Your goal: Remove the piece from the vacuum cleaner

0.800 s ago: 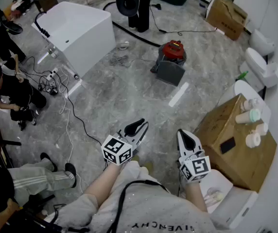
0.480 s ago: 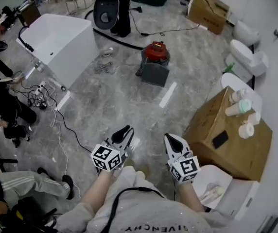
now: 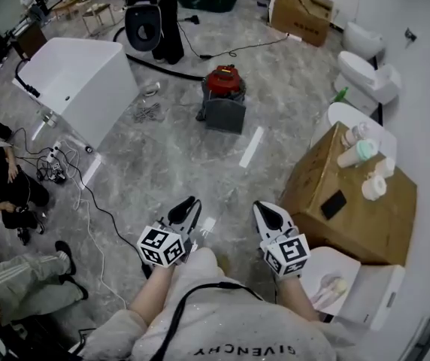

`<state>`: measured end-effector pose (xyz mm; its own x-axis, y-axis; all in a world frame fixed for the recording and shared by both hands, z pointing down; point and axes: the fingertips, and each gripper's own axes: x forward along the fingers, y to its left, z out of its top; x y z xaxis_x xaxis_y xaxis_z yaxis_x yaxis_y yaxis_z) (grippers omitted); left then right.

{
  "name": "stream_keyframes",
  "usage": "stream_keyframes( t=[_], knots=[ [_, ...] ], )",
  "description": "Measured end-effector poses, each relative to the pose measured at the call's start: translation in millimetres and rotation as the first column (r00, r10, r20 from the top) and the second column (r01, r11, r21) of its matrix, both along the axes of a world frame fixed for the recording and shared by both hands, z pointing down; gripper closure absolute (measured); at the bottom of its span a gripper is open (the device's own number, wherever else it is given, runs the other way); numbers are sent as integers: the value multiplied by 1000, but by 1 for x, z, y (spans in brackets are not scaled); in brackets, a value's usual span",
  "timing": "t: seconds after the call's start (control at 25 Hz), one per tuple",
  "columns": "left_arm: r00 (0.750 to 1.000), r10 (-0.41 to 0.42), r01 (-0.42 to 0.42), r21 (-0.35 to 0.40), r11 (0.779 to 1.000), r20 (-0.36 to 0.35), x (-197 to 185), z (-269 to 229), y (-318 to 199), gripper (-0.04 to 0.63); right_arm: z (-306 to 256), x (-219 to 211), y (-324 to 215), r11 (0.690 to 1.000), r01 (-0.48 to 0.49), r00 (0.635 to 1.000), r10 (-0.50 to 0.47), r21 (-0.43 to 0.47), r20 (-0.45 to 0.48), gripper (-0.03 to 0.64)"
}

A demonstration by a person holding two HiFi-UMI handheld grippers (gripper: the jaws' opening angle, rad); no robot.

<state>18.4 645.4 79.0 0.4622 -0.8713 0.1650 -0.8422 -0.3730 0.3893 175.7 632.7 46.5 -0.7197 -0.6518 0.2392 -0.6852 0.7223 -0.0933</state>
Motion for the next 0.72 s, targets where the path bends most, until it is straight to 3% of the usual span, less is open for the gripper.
stream_keyframes(
  t=[0.36, 0.56, 0.72],
  knots=[
    [1000, 2, -2, -12, 1000, -2, -9, 8, -28, 505, 17, 9, -24, 998, -18, 1000, 18, -58, 12, 603],
    [999, 39, -40, -18, 999, -20, -23, 17, -79, 505, 26, -12, -75, 997, -21, 1000, 20, -77, -5, 603],
    [996, 87, -88, -15, 996, -25, -39, 18, -129, 549, 30, -36, -124, 995, -17, 1000, 16, -103, -9, 603]
  ],
)
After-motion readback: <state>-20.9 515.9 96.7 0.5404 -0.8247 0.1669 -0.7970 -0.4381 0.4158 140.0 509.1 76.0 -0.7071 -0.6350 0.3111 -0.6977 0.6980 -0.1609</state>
